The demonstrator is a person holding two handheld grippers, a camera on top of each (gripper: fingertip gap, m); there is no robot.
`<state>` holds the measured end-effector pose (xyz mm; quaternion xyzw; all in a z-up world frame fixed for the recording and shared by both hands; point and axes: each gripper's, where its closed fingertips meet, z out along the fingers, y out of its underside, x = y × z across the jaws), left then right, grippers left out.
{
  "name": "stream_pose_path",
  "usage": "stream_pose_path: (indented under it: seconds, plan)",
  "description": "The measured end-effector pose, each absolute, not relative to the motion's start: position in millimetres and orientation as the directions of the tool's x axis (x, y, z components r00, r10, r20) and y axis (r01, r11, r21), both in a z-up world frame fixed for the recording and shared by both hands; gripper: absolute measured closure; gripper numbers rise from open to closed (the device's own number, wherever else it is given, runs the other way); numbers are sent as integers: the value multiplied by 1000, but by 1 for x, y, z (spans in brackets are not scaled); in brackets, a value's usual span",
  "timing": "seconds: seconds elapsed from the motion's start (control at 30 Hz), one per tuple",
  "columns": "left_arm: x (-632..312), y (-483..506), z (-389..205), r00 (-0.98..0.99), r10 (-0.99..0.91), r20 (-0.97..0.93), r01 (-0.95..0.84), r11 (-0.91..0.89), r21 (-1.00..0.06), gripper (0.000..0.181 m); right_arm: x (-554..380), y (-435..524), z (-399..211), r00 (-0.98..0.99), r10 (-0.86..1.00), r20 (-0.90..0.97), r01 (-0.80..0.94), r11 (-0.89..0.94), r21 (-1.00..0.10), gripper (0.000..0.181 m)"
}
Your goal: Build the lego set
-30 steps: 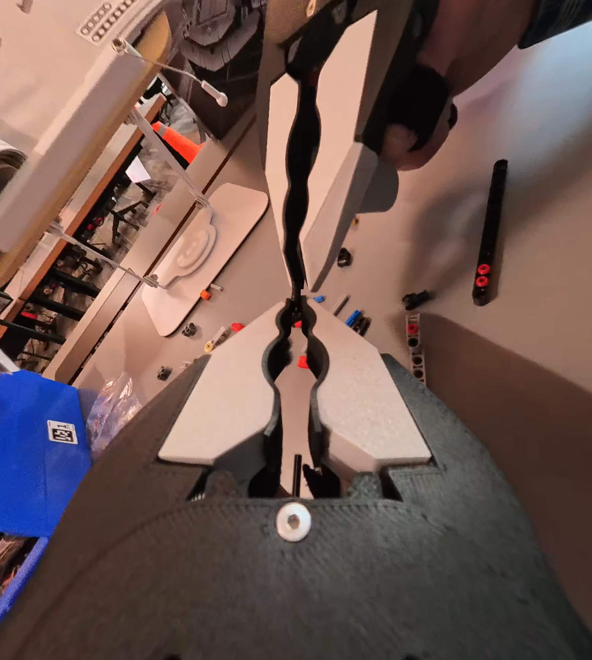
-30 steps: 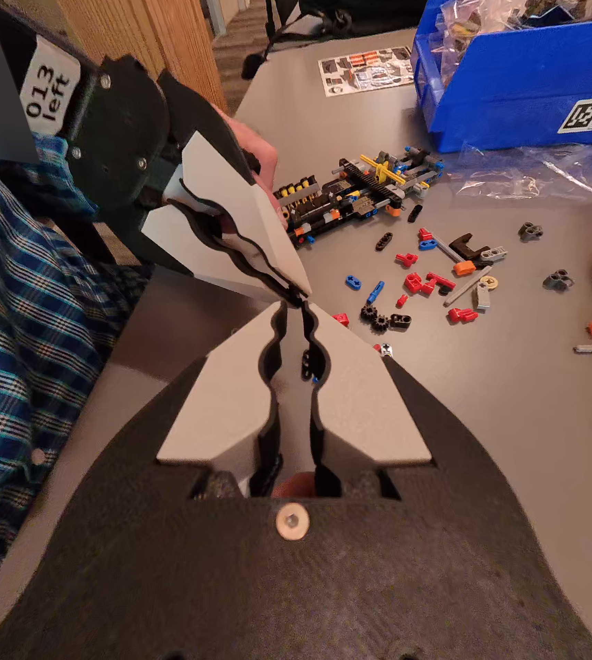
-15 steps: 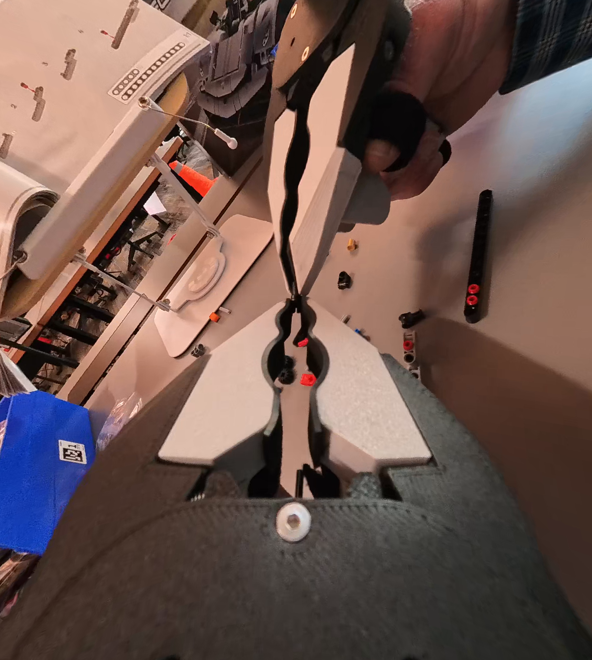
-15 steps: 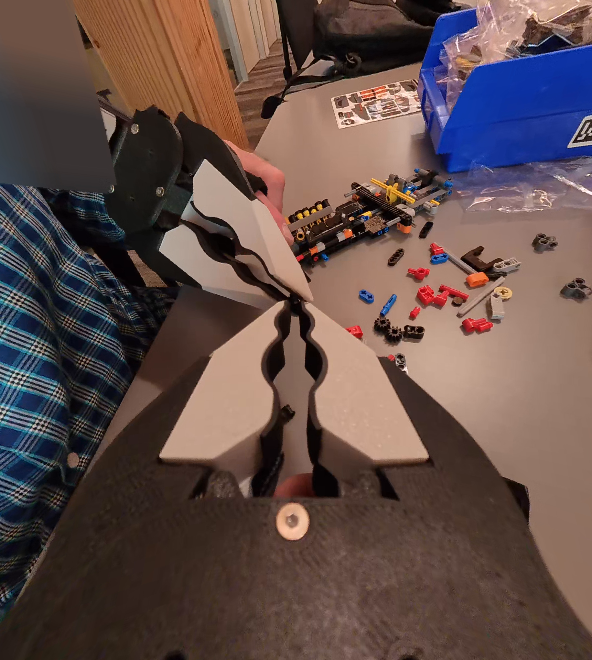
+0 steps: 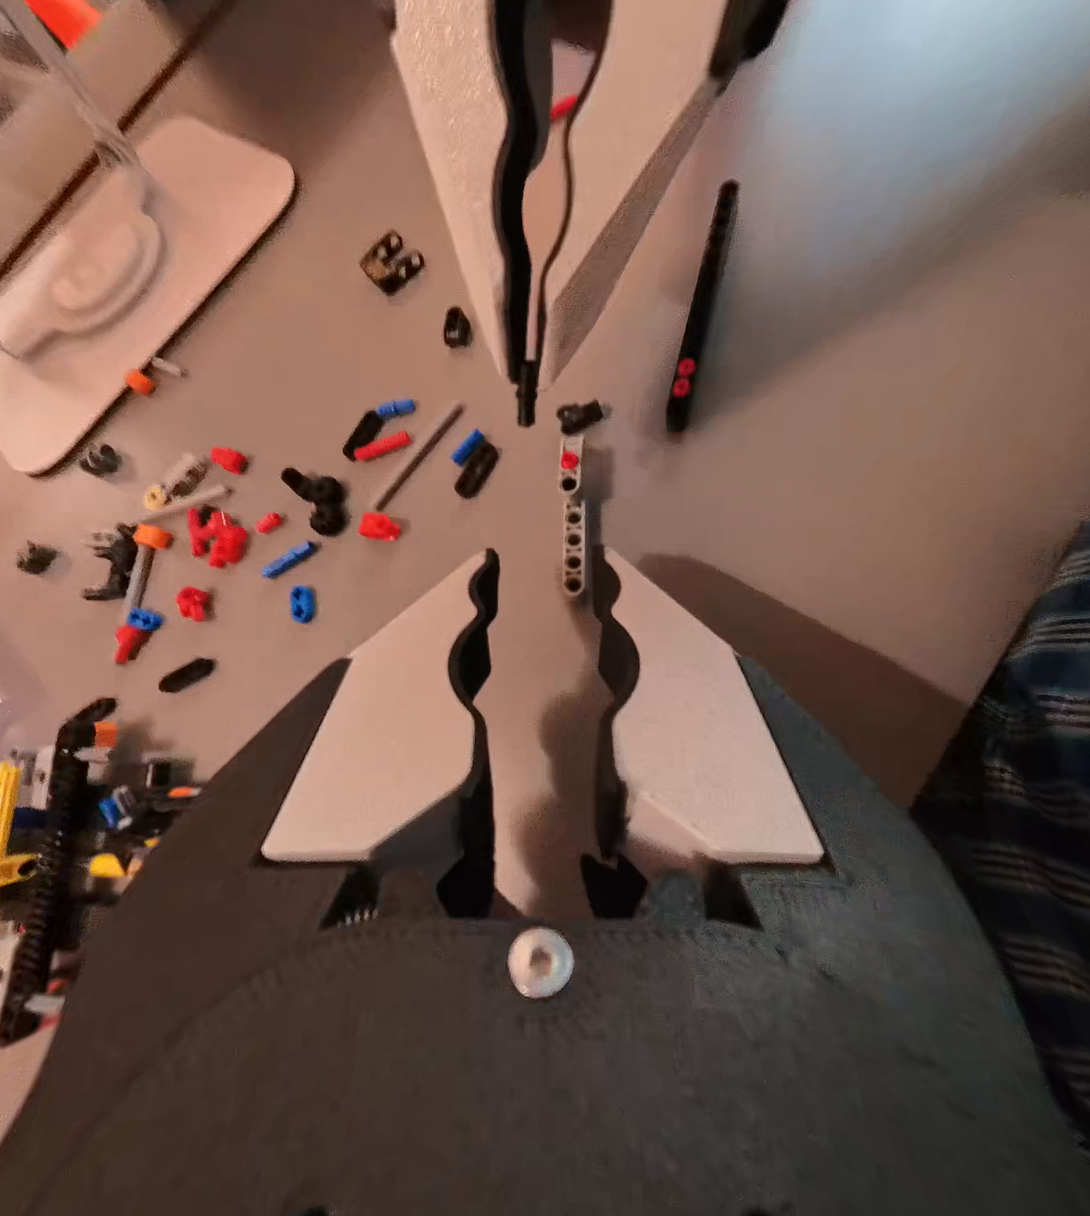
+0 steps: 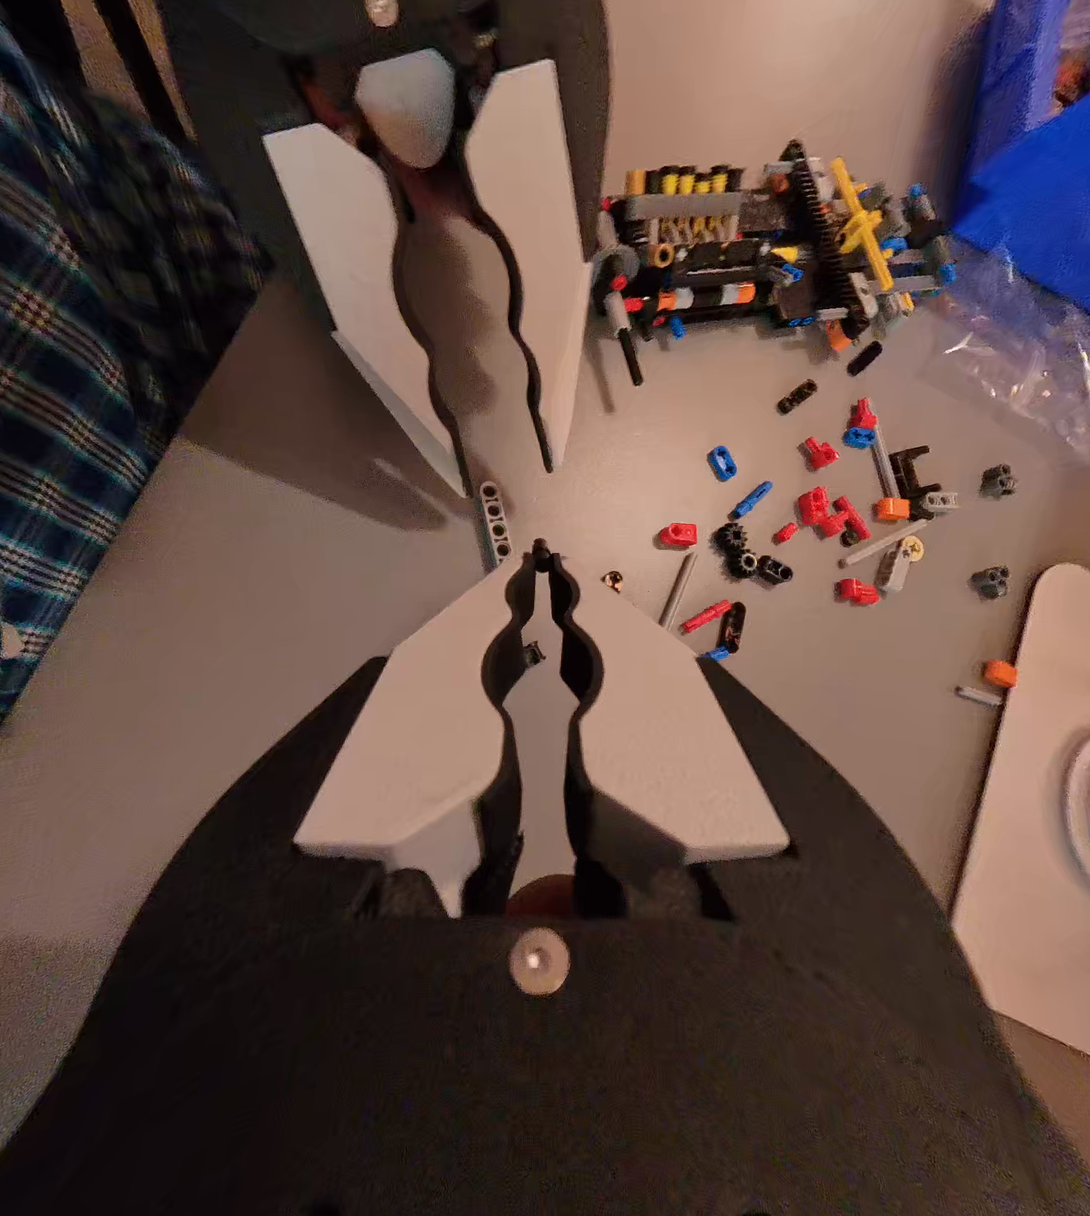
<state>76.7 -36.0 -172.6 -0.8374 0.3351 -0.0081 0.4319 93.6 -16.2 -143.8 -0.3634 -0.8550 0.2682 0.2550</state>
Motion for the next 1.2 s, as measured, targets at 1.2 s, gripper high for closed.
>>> stream_pose_path:
  seconds: [1.2]
  plan:
    - [85, -38, -194, 760, -596, -260, -574, -428, -698, 176, 93, -28, -182, -815, 448, 367, 399, 894, -206, 180]
